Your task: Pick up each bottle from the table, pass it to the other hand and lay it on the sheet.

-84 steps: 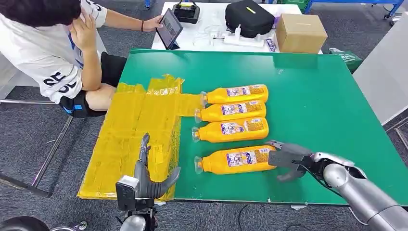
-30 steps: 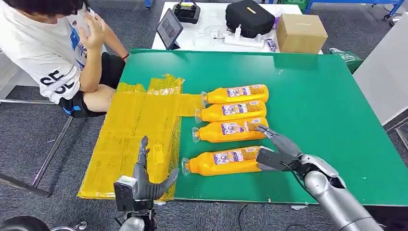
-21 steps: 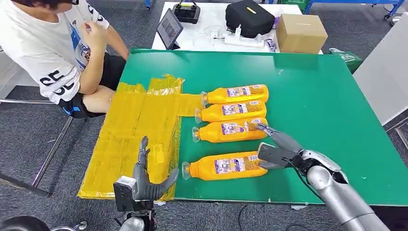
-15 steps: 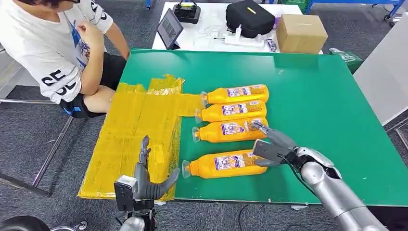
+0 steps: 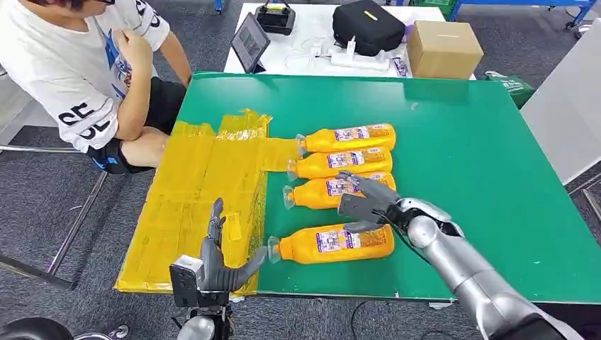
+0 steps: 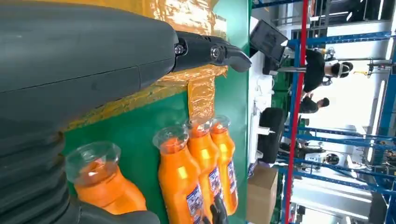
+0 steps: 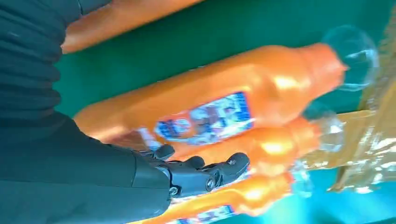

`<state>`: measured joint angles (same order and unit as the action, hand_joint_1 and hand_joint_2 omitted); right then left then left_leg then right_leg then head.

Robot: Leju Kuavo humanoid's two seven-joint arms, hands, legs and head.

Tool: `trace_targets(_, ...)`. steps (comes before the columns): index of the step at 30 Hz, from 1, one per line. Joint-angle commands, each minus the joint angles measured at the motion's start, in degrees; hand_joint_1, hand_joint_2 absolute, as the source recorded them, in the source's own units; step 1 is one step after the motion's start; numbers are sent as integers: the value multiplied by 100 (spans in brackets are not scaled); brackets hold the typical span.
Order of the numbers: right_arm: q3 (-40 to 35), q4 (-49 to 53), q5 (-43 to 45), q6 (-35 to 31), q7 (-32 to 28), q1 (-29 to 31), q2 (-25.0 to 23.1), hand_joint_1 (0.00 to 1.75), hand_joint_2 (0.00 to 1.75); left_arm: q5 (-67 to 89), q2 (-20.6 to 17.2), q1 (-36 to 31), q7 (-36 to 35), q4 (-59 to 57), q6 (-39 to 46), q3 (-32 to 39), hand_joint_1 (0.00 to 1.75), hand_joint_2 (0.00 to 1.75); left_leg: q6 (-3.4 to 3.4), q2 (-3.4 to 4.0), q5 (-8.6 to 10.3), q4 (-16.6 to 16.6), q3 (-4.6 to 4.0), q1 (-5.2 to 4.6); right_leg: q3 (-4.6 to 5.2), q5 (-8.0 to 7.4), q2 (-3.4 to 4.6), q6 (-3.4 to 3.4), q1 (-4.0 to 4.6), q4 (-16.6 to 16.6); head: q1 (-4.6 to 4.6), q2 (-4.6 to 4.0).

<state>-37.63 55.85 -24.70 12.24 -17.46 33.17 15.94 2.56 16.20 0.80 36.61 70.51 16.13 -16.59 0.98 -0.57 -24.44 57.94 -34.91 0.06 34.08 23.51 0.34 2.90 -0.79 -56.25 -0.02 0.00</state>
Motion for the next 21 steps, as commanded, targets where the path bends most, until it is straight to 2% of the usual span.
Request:
trace_targets(1,-660,-883,188,79,-176,732,-642,0,175,9,29,-216,-22,-339,20,-29,0,175,-4,31,-13,2,19,1,-9,3,23,-9,2,0,2,0)
trace_targets(4,-833,-949,277,129,-250,777,-715,0,175,3,36,-239,-20,-382,14,-39,0,175,-5,24,-8,0,15,2,-6,0,17,-10,4,3,2,0)
trace_targets(8,-1113,-609,349,67,-272,645,-421,0,175,-19,35,-214,2,-358,74,6,0,175,-3,5,-4,0,7,1,-2,2,1,-6,2,3,2,0)
trace_targets(12,-1025,307,361,-267,-196,147,26,0,175,-41,18,-126,15,-252,118,87,0,175,-3,-5,-7,1,12,3,-12,6,-11,-7,5,6,0,0)
trace_targets(21,-900,1677,1,-448,27,-913,791,0,175,-32,53,-59,53,-217,158,253,0,175,-5,-24,-13,-2,19,4,-28,16,-31,-11,8,13,2,0)
